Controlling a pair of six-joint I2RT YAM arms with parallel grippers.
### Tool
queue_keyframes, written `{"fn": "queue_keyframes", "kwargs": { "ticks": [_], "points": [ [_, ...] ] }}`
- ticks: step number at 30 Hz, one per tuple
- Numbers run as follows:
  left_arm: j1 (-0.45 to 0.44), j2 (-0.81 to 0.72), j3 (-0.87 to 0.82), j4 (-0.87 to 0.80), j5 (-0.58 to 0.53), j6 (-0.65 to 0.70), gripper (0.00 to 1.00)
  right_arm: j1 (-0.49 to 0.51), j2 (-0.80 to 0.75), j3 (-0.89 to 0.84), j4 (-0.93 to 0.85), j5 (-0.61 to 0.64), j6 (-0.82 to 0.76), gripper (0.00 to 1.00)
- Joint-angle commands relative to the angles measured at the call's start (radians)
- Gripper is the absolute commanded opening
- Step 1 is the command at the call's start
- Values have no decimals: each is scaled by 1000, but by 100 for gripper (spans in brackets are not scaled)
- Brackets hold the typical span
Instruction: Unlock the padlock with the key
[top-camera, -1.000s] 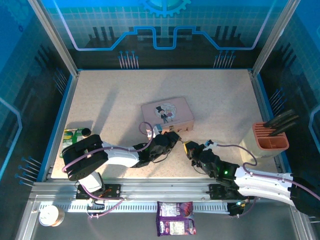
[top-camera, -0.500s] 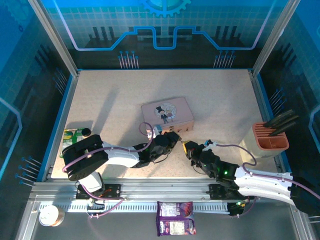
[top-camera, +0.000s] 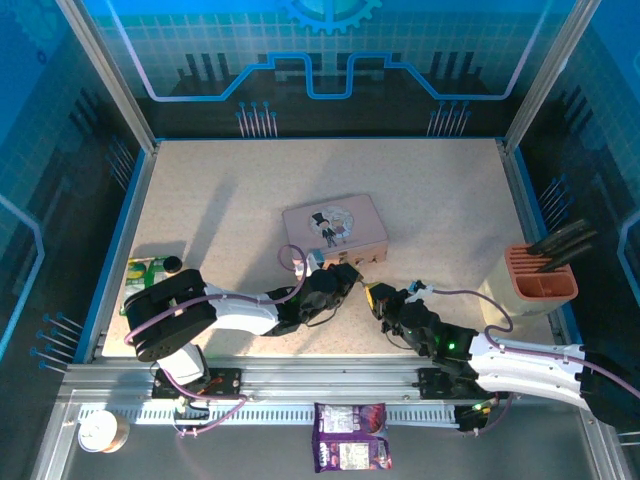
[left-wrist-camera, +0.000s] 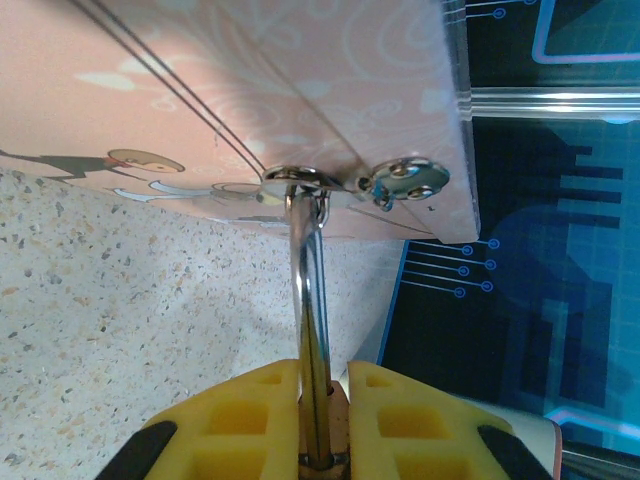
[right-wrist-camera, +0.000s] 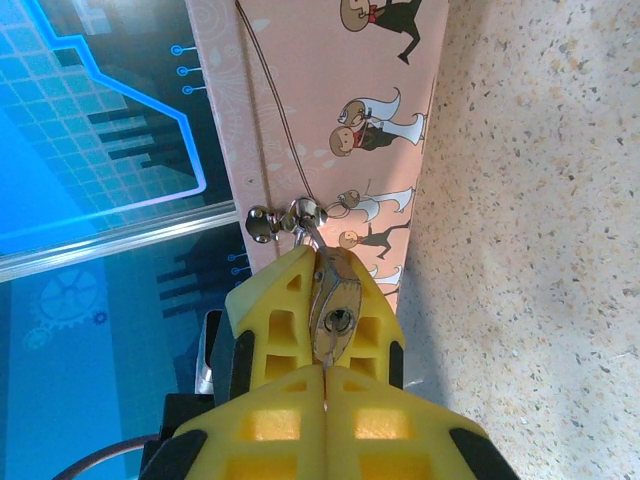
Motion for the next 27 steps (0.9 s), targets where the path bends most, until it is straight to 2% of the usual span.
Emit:
{"fn": "queue_keyframes", "kwargs": {
  "ticks": [1, 17, 27],
  "points": [
    [-21, -52, 64, 126, 1, 37, 0, -4, -13, -10, -23, 36, 19, 0],
    [-30, -64, 72, 147, 12, 60, 0, -72, 48, -27, 72, -84, 38, 0],
    [-40, -65, 61, 156, 15, 95, 0, -109, 8, -33, 71, -114, 22, 0]
  ]
}}
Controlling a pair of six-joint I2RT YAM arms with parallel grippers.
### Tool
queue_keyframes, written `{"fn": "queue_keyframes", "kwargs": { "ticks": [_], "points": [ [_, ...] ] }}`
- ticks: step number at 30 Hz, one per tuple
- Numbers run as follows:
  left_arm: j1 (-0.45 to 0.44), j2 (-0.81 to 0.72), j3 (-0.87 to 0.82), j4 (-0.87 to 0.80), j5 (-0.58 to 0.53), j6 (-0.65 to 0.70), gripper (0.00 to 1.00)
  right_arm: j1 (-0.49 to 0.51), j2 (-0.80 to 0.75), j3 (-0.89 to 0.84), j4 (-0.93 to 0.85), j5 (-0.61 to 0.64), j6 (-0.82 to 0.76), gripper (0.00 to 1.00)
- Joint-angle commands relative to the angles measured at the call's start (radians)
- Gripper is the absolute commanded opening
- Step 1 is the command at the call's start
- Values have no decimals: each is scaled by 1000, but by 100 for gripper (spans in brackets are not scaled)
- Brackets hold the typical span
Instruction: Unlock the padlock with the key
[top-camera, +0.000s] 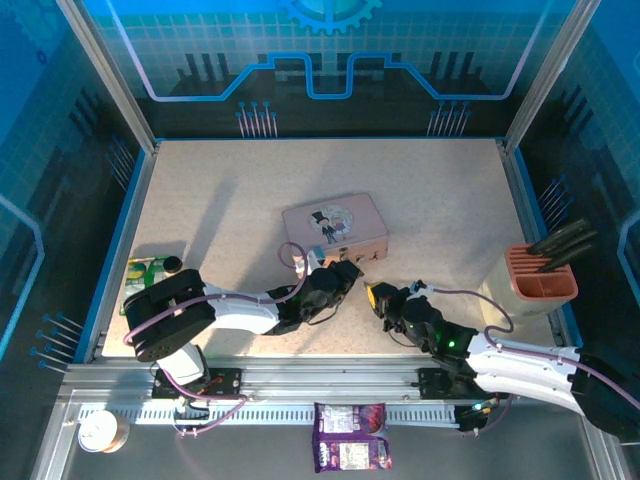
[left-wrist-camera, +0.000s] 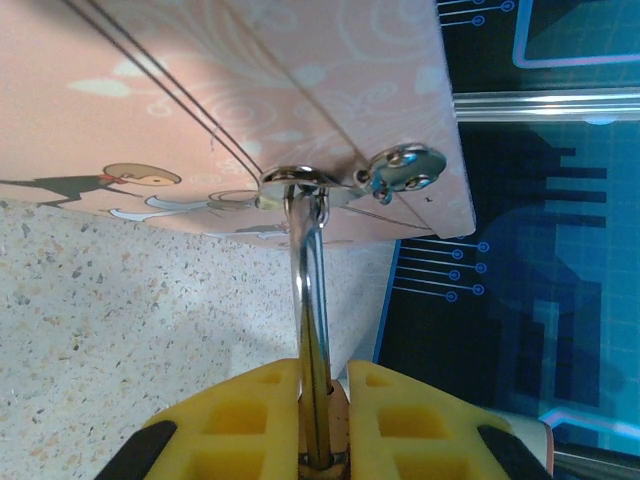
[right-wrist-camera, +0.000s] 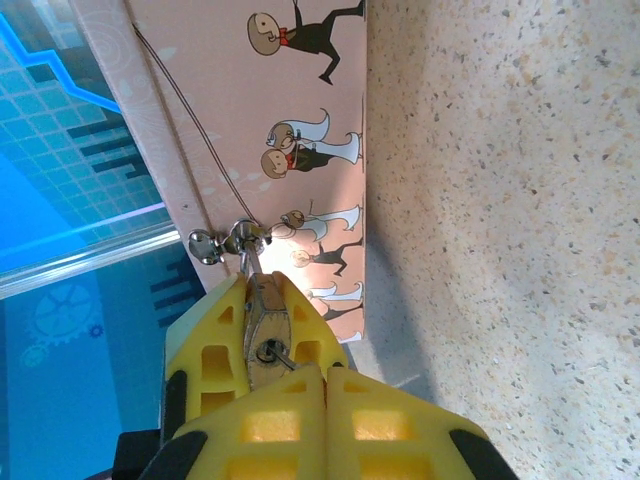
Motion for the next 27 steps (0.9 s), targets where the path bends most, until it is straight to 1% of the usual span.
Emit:
{"fn": "queue_keyframes", "kwargs": {
  "ticks": [1, 7, 12, 22, 27],
  "points": [
    [-39, -61, 46, 151, 35, 62, 0, -17, -18, 3, 17, 1, -7, 0],
    [-43, -58, 48, 144, 29, 92, 0, -14, 15, 19, 55, -36, -16, 0],
    [-47, -59, 48, 138, 28, 115, 0, -13, 43, 17, 108, -35, -22, 0],
    [-51, -65, 16, 98, 4, 148, 0, -11, -23, 25, 46, -21, -43, 0],
    [-50, -49, 17, 79, -6, 148, 0, -8, -30, 25, 52, -20, -53, 0]
  ]
}}
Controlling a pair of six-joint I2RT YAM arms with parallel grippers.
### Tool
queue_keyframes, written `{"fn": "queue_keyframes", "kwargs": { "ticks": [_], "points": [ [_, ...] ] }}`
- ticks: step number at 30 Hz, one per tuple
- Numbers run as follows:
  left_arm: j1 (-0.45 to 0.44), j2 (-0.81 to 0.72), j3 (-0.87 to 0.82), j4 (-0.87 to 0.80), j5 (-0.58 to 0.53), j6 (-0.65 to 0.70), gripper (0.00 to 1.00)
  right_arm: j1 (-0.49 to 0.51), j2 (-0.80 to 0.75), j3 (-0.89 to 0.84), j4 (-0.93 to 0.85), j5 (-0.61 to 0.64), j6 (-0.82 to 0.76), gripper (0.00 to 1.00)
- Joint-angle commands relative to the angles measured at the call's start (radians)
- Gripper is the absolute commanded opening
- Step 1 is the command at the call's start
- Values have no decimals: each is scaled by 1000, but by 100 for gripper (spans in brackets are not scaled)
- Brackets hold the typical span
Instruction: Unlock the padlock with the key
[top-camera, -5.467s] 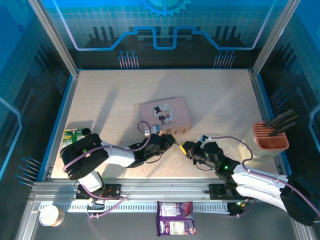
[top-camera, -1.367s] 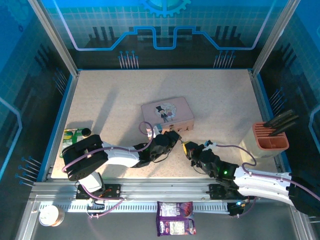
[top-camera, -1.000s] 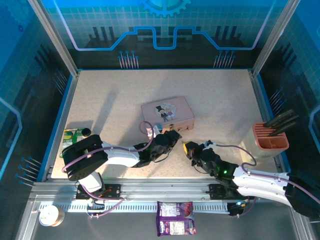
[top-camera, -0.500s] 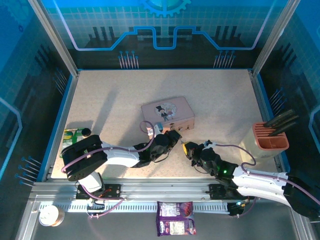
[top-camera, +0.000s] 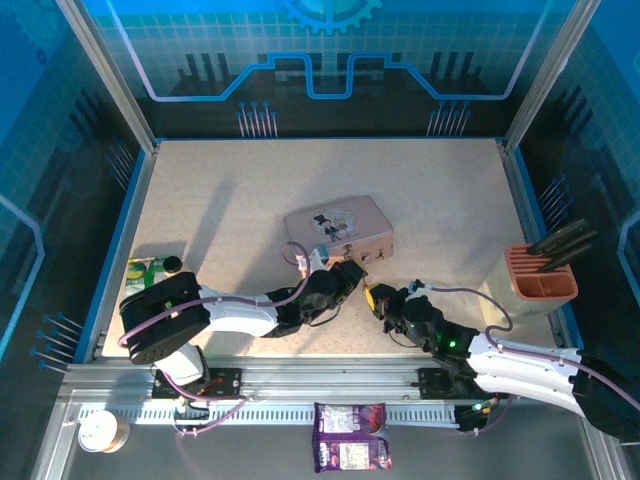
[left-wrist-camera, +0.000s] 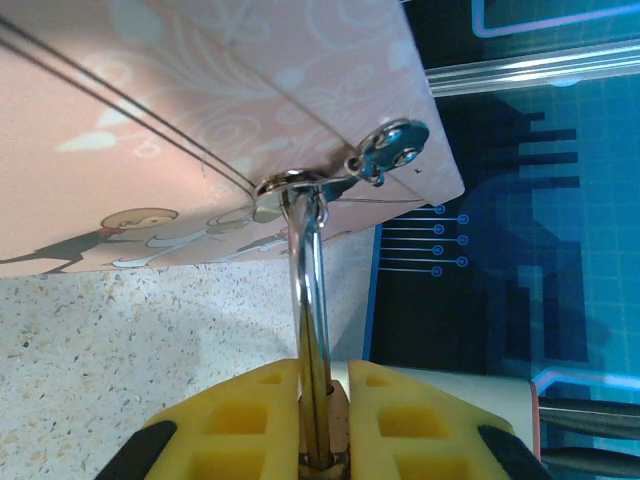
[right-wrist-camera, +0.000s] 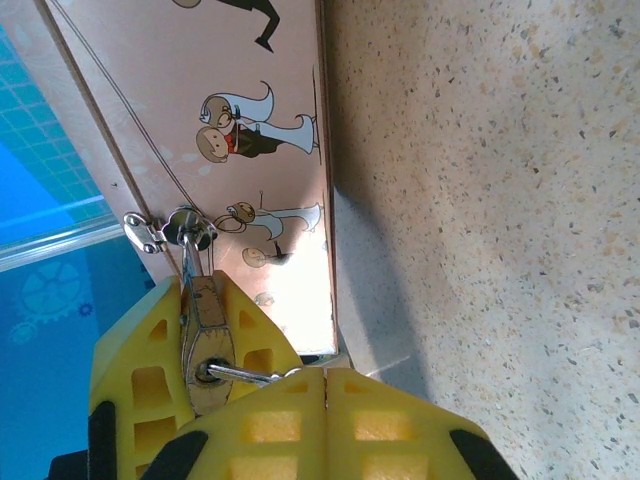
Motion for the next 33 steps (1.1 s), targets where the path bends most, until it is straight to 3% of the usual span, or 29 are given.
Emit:
{"fn": "queue_keyframes", "kwargs": {
  "ticks": [1, 9, 14, 16, 19, 26, 33],
  "points": [
    [-25, -23, 13, 45, -1, 53, 0, -1, -23, 27, 55, 30, -23, 0],
    [5, -24, 4, -5, -13, 67, 0, 10, -57, 14, -5, 30, -37, 0],
    [117, -64, 12, -160, 52, 181, 0, -41, -168, 86, -383, -43, -148, 0],
    [169, -60, 22, -170, 106, 266, 0, -87, -191, 112, -444, -91, -243, 0],
    [231, -60, 23, -208, 153, 346, 0, -174, -179, 152, -496, -202, -394, 16],
    [370, -55, -7, -224, 231, 465, 0, -227, 88, 369, -574, -382, -780, 34],
    [487, -35, -22, -249, 324, 530, 0, -212, 404, 678, -744, -416, -1137, 45]
  ]
}}
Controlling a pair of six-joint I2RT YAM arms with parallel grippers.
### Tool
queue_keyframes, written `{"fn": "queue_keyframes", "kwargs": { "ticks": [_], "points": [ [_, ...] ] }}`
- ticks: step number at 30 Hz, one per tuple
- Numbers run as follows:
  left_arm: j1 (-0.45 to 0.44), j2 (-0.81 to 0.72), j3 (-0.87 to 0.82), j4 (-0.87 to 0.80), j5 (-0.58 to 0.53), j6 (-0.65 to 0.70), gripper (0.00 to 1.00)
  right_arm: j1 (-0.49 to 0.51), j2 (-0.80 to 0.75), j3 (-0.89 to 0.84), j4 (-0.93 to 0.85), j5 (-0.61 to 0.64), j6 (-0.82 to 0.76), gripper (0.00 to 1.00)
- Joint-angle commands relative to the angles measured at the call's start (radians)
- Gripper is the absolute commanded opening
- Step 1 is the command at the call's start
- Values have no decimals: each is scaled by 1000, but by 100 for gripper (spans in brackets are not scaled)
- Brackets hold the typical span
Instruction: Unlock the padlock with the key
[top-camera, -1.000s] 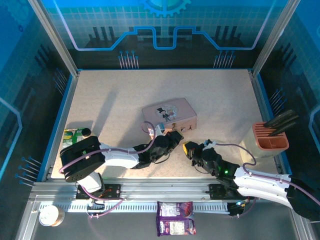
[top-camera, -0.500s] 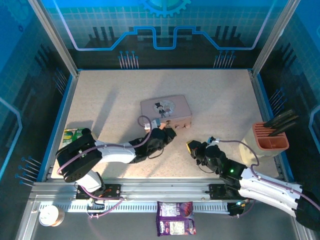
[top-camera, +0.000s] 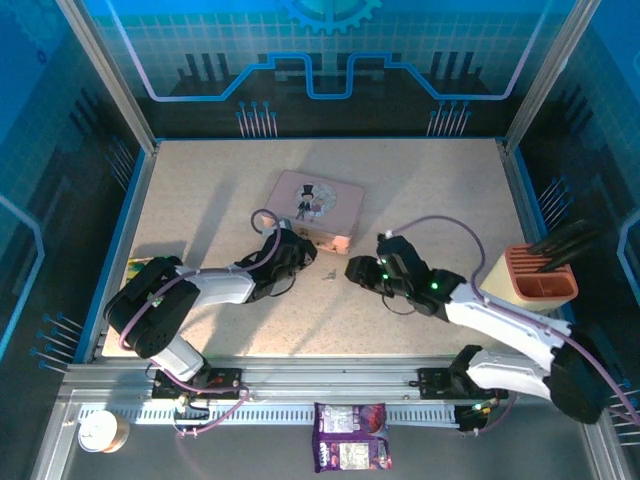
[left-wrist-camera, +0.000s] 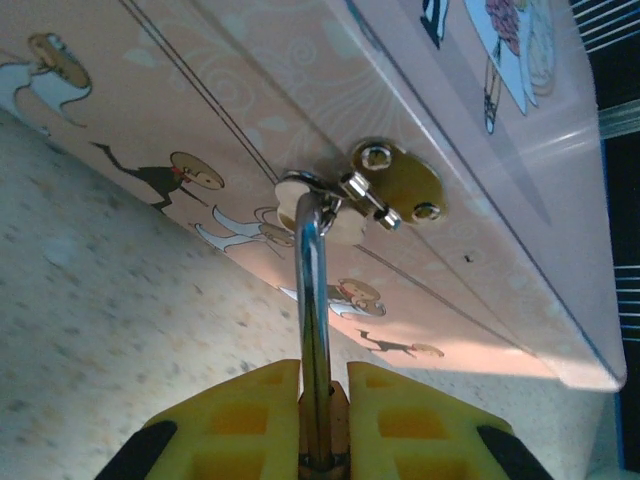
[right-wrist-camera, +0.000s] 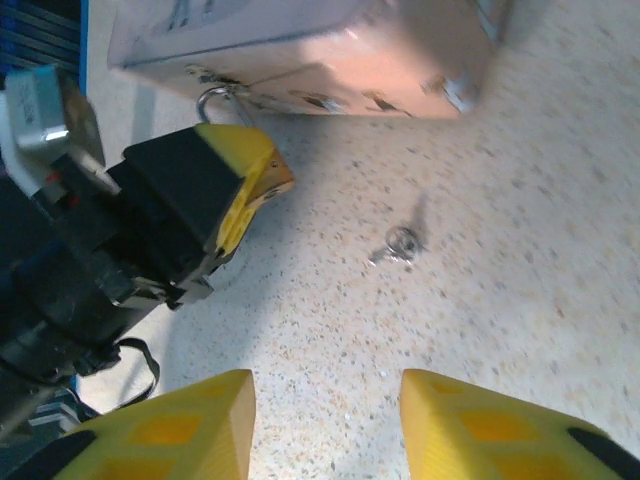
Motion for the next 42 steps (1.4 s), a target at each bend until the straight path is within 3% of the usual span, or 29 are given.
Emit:
{"fn": "queue_keyframes", "kwargs": {
  "ticks": [1, 12, 18, 23, 27, 34, 42],
  "points": [
    [43, -8, -11, 39, 55, 83, 0, 9, 121, 129, -154, -37, -277, 47],
    [94, 21, -96, 114, 134, 93, 0, 72, 547, 474, -360, 48, -426, 45],
    [119, 52, -121, 149, 238, 106, 10, 77, 693, 582, -437, 128, -420, 42],
    [132, 66, -148, 199, 284, 102, 18, 78, 758, 634, -480, 172, -416, 40],
    [138, 61, -171, 229, 289, 93, 33, 77, 796, 656, -484, 166, -410, 37],
    [140, 24, -215, 259, 288, 82, 48, 75, 833, 663, -493, 162, -397, 31],
    [140, -38, -239, 225, 273, 88, 56, 75, 853, 638, -476, 160, -379, 23]
  ]
}}
